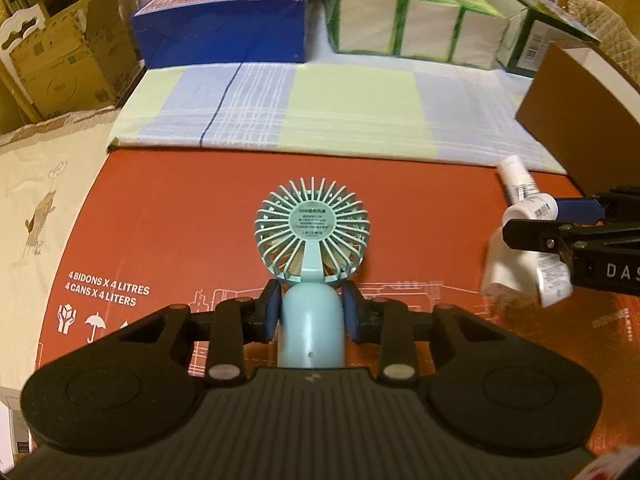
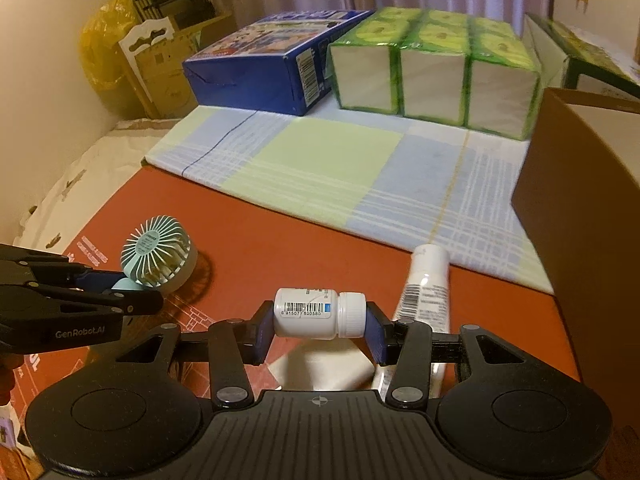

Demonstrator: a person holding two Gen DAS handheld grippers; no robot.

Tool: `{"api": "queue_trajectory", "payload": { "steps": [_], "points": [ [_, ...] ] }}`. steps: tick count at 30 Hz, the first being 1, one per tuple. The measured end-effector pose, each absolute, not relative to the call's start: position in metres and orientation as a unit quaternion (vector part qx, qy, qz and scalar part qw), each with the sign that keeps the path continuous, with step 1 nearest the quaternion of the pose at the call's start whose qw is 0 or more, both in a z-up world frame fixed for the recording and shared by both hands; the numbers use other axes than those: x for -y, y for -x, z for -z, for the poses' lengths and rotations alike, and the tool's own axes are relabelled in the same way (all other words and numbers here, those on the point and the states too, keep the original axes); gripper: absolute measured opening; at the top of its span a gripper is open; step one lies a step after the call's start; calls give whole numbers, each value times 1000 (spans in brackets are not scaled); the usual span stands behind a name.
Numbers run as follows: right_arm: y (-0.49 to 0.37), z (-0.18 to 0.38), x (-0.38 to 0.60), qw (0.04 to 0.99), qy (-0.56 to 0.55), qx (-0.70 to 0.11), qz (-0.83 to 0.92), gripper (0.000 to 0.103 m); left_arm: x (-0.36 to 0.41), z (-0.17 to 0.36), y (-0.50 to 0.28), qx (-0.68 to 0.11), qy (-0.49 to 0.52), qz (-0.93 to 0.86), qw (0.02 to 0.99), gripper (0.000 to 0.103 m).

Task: Organize rigid objects
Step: 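Carry the fan and white bottle over the brown box with both grippers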

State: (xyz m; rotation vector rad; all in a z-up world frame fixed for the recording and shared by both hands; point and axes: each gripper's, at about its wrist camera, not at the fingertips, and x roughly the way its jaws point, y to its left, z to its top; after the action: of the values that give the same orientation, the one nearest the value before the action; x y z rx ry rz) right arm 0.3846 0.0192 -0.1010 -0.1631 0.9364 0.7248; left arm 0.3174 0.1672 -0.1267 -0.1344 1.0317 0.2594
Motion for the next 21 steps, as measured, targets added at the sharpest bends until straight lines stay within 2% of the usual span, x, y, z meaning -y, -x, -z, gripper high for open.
{"api": "queue_trajectory", "payload": {
  "steps": [12,21],
  "points": [
    [-363,64,24,847,55,-423,-317,44,-122,81,-318,-467,40,-58,881,28],
    [-344,36,79,867,31,-413,-278,44,-58,50,-331,-446,4,23,895,28]
  ]
}}
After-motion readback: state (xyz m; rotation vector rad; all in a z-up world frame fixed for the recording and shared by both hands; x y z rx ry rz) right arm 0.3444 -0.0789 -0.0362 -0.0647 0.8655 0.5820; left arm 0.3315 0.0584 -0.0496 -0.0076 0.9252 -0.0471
